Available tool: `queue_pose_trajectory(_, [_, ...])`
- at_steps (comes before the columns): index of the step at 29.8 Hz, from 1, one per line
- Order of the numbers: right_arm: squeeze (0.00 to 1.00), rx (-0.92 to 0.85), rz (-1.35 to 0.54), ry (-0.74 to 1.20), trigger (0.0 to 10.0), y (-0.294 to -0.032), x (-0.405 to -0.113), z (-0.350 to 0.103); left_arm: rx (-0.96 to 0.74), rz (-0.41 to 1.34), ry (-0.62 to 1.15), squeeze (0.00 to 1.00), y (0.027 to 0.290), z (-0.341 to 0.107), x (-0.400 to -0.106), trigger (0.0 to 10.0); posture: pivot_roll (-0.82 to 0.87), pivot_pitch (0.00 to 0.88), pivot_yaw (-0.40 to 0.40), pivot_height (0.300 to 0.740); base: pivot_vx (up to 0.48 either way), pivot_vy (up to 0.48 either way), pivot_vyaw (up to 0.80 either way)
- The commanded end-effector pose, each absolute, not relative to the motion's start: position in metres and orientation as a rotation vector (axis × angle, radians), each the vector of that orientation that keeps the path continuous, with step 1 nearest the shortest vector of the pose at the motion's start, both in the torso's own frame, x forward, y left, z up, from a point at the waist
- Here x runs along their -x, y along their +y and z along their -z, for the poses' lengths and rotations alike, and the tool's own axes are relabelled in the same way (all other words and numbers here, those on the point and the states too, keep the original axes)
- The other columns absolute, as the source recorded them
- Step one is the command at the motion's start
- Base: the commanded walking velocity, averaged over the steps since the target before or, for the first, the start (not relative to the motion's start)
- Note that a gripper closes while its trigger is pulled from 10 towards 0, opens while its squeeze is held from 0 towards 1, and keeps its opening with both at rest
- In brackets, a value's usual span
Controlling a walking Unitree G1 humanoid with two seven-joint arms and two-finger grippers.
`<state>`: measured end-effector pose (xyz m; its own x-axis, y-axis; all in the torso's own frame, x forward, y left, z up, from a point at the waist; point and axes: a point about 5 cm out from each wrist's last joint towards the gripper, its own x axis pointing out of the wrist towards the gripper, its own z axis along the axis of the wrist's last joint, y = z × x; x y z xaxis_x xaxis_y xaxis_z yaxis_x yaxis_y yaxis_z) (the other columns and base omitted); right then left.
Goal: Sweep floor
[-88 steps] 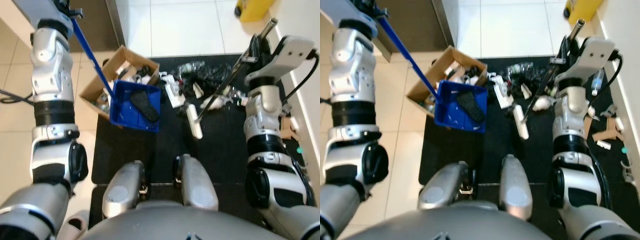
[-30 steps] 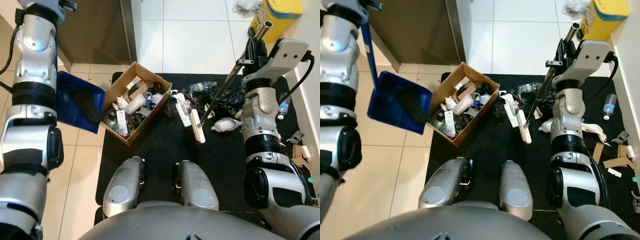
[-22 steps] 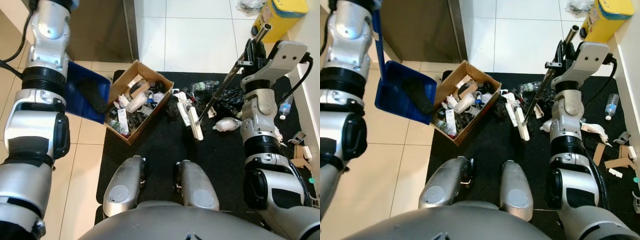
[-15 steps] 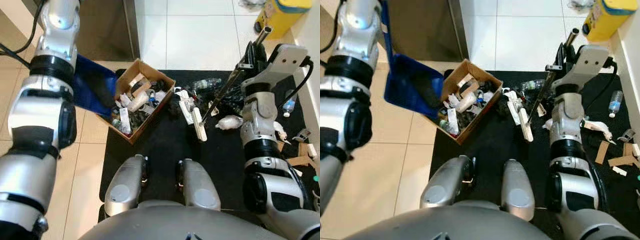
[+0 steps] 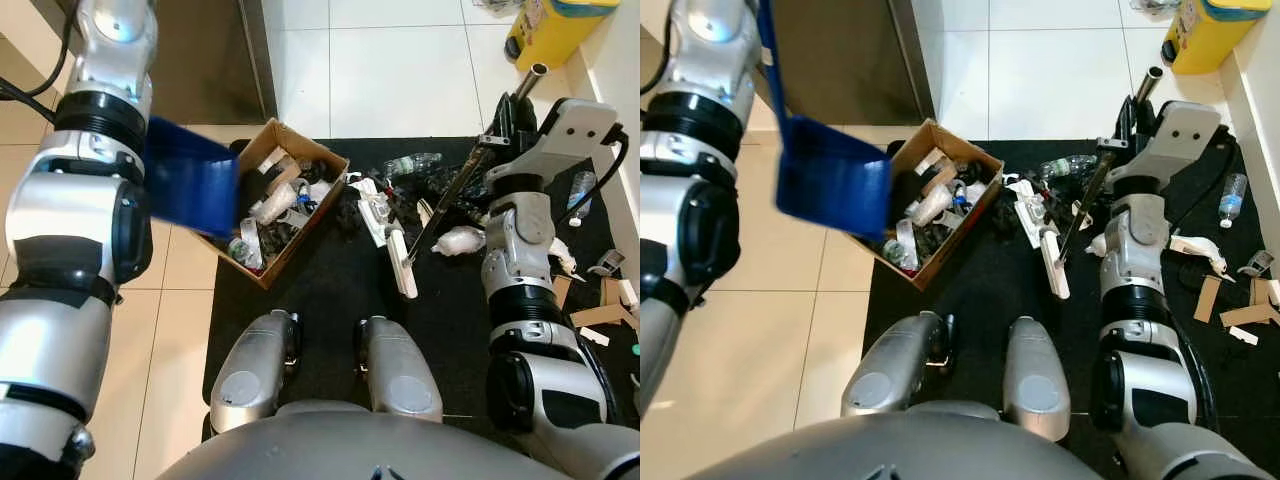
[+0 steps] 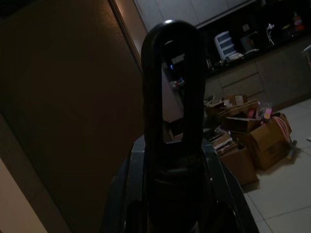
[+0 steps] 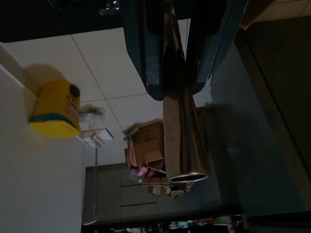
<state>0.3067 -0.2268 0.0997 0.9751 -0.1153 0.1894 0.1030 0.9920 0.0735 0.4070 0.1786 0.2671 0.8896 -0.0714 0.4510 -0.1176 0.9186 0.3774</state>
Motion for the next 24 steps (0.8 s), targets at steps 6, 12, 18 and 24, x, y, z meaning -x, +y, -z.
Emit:
queue_pose_trajectory(6, [0.0, -0.061, 0.118, -0.249, 10.0, -0.229, -0.306, -0.11, -0.301, -0.052, -0.551, 0.0, 0.188, -0.292, -0.406, 10.0, 0.02, 0.042, 0.084, 0.74, 0.0, 0.0, 0.0])
queue_pose_trajectory(12, [0.0, -0.059, 0.119, -0.25, 10.0, -0.229, -0.307, -0.111, -0.063, -0.028, -0.565, 0.0, 0.187, -0.298, -0.407, 10.0, 0.02, 0.039, 0.082, 0.74, 0.0, 0.0, 0.0])
queue_pose_trajectory(18, [0.0, -0.036, 0.131, -0.248, 10.0, -0.232, -0.309, -0.114, 0.067, 0.025, -0.588, 0.0, 0.177, -0.291, -0.403, 10.0, 0.02, 0.034, 0.071, 0.74, 0.0, 0.0, 0.0])
queue_pose_trajectory(24, [0.0, 0.066, 0.231, -0.225, 10.0, -0.267, -0.304, -0.121, 0.114, 0.1, -0.566, 0.0, 0.16, -0.263, -0.393, 10.0, 0.01, 0.027, 0.05, 0.74, 0.0, 0.0, 0.0])
